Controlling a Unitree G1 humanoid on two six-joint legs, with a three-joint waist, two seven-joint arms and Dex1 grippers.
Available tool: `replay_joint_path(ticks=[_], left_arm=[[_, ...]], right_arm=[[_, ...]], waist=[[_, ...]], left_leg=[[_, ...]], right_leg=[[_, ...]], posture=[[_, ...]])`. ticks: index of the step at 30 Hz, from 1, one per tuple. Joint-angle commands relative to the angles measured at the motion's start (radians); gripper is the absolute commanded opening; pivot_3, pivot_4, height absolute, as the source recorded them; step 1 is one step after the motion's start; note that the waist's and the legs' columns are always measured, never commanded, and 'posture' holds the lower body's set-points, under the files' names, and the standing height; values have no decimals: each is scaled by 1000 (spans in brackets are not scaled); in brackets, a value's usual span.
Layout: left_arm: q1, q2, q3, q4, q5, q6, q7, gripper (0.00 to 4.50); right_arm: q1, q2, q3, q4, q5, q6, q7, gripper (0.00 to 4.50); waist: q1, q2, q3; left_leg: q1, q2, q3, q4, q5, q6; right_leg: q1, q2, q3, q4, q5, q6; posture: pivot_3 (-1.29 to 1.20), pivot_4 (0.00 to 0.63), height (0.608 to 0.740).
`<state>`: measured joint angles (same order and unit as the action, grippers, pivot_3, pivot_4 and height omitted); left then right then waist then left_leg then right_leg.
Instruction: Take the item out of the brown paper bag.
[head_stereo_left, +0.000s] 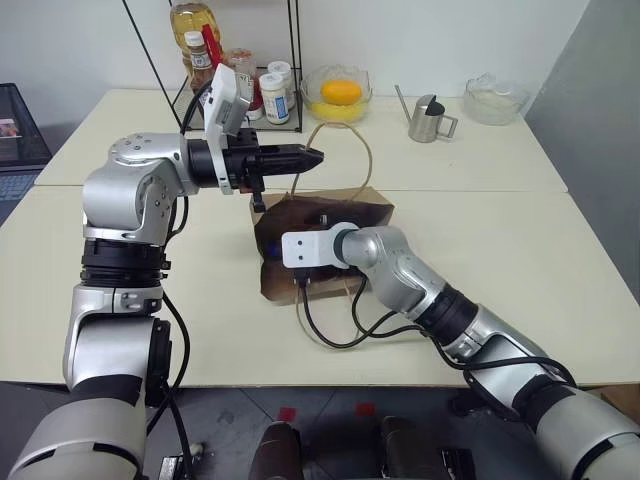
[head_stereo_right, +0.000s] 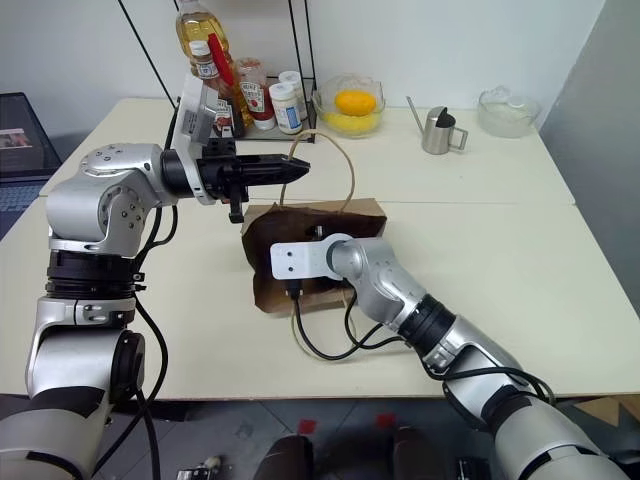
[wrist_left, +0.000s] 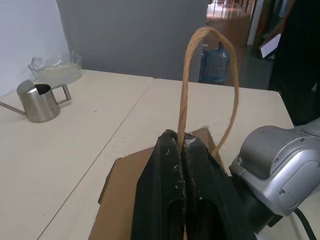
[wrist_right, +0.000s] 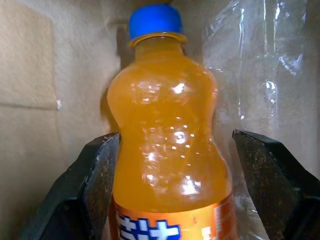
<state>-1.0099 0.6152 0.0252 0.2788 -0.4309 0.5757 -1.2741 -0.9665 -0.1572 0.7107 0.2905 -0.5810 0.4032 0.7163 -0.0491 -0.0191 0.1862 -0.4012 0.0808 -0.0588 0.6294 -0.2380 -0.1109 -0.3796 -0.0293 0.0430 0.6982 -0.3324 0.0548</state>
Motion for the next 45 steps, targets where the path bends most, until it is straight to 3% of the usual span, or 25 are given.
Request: replay_joint_path(ticks=[1,9,14,23,32,45], left_arm=[[-35,7,3,-16,-4,-23,1,0],[-34,2,-1,-13,-4,-32,0,0],[-28,4,-4,-17,-3,-36,-2,0],[-27,11,-10,1,7,-62,-4,0],[-58,11,-7,118,57,-157,19,0],[-74,-7,-8,151,74,-184,27,0]], right_arm=[[-42,15,19,29,-39,-35,0,3743],[-81,69,31,161,-57,-78,11,3743],[-67,79,16,165,-58,-72,21,2640],[-15,50,-9,84,-78,-77,-17,2627],[47,-74,-89,-132,-42,-155,-5,2565],[110,-70,-167,-297,57,-190,3,2423]], waist=[[0,0,0],[-5,0,0],[-7,0,0],[-7,0,0],[-5,0,0],[-8,0,0]], left_leg=[[0,0,0,0,0,0],[0,0,0,0,0,0],[1,0,0,0,0,0],[0,0,0,0,0,0],[0,0,0,0,0,0],[0,0,0,-1,0,0]], right_leg=[[0,0,0,0,0,0],[0,0,0,0,0,0],[0,0,0,1,0,0],[0,0,0,1,0,0],[0,0,0,0,0,0],[-1,0,0,0,0,0]], posture=[[0,150,740],[0,150,740],[0,150,740],[0,150,740],[0,150,740],[0,150,740]])
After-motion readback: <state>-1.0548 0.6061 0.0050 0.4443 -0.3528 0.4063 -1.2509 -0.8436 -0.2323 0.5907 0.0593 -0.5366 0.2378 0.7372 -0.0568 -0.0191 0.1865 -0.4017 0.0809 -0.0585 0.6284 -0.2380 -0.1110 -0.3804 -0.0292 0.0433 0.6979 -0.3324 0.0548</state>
